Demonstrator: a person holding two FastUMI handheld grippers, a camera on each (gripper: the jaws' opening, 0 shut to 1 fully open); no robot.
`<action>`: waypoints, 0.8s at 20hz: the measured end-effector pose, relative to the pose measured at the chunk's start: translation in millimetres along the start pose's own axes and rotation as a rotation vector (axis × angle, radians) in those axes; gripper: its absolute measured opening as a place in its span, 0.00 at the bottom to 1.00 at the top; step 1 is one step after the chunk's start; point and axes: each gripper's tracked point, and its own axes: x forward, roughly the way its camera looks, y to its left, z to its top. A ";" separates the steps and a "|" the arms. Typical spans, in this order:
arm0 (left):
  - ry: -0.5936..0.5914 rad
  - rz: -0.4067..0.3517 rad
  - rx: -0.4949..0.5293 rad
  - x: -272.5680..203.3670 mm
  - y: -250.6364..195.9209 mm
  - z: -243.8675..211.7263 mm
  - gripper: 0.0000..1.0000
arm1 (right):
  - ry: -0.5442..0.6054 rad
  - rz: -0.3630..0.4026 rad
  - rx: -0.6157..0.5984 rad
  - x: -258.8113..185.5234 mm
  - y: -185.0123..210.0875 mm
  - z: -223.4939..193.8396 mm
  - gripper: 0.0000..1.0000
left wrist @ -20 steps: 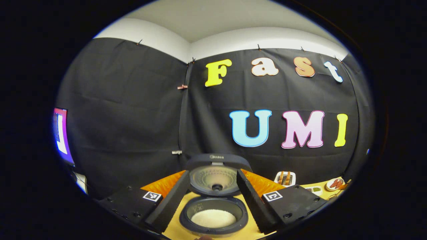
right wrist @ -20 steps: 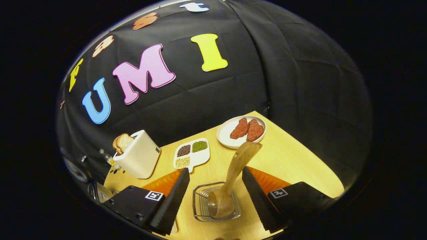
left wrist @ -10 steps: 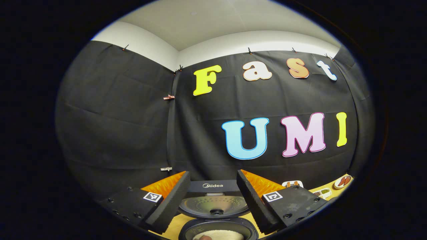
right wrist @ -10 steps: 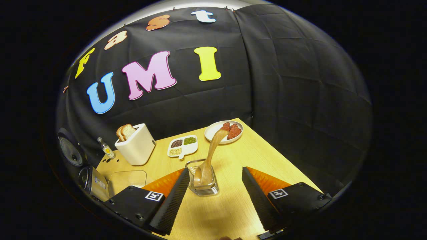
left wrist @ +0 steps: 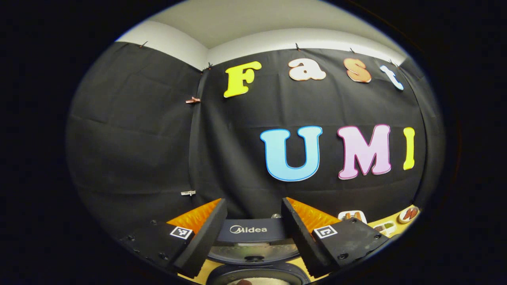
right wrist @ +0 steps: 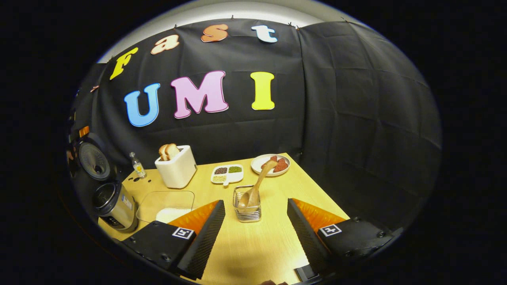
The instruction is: Close the left gripper, press the button to open the rice cooker; take a wooden spoon from the chopstick holder with the right hand, scoop a spoonful of rice and pour it into the rice cooker, then put the wooden spoon back into the chopstick holder.
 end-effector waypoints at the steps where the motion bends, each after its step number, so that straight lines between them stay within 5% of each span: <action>1: 0.023 -0.003 0.009 -1.9 -2.2 -1.3 0.96 | -0.002 0.024 -0.018 -2.7 11.5 -0.1 0.99; 9: 0.297 -0.016 -0.058 -84.9 -11.3 -44.0 0.99 | 0.024 0.144 -0.062 13.4 66.4 -10.3 0.99; 16: 0.512 -0.040 -0.064 -163.9 -22.3 -136.6 0.97 | 0.057 0.194 -0.100 22.6 77.3 -24.5 0.99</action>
